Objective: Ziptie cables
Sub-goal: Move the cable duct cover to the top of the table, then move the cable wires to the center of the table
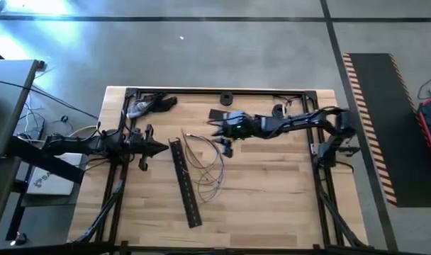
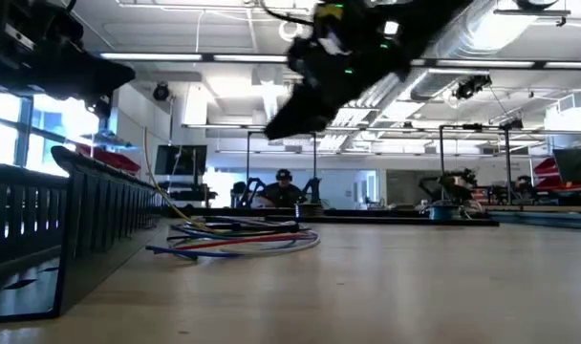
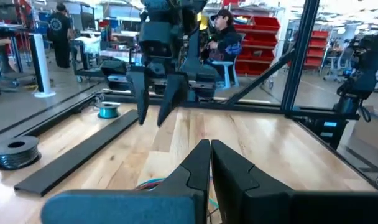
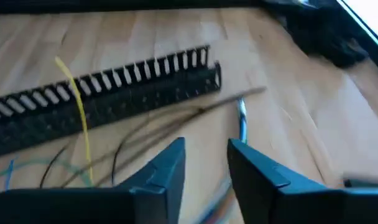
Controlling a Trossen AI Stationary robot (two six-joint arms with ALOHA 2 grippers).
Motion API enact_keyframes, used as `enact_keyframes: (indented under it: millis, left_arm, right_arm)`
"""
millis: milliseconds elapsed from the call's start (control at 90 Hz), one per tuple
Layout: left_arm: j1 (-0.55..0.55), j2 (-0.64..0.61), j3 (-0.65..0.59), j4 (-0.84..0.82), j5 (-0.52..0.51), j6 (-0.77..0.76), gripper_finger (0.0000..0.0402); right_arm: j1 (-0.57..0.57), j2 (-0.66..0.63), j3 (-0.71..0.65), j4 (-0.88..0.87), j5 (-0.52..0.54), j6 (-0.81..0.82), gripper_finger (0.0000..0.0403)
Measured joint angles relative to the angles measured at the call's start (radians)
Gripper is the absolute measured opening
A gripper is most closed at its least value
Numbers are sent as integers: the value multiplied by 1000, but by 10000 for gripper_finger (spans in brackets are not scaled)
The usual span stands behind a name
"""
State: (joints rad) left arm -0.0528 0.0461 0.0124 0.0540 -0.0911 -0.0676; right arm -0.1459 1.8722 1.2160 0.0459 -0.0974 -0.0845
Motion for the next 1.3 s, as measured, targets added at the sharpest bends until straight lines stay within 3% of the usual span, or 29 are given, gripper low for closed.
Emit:
enact_keyframes:
  millis: [222, 544, 700, 911, 1111, 1300]
  left_arm:
    - [0, 0, 0, -4, 0, -103, 0]
    - [0, 0, 0, -18, 2, -262, 0]
    - [0, 0, 0, -32, 3, -297, 0]
    - [-1, -1, 0, -36, 68, -301, 0]
    - [-1, -1, 0, -35, 113, -408, 0]
    - [-1, 0, 0, -41, 113, -418, 0]
  right_arm:
    - [-20, 265, 310, -137, 95, 1, 153]
    - [-33, 582, 720, -445, 142, -3, 153]
    - [-36, 668, 860, -543, 169, -11, 143]
    - [-44, 678, 883, -589, 145, -11, 17]
    - [-38, 609, 875, -674, 172, 2, 4]
    - [-7, 432, 877, -721, 184, -8, 2]
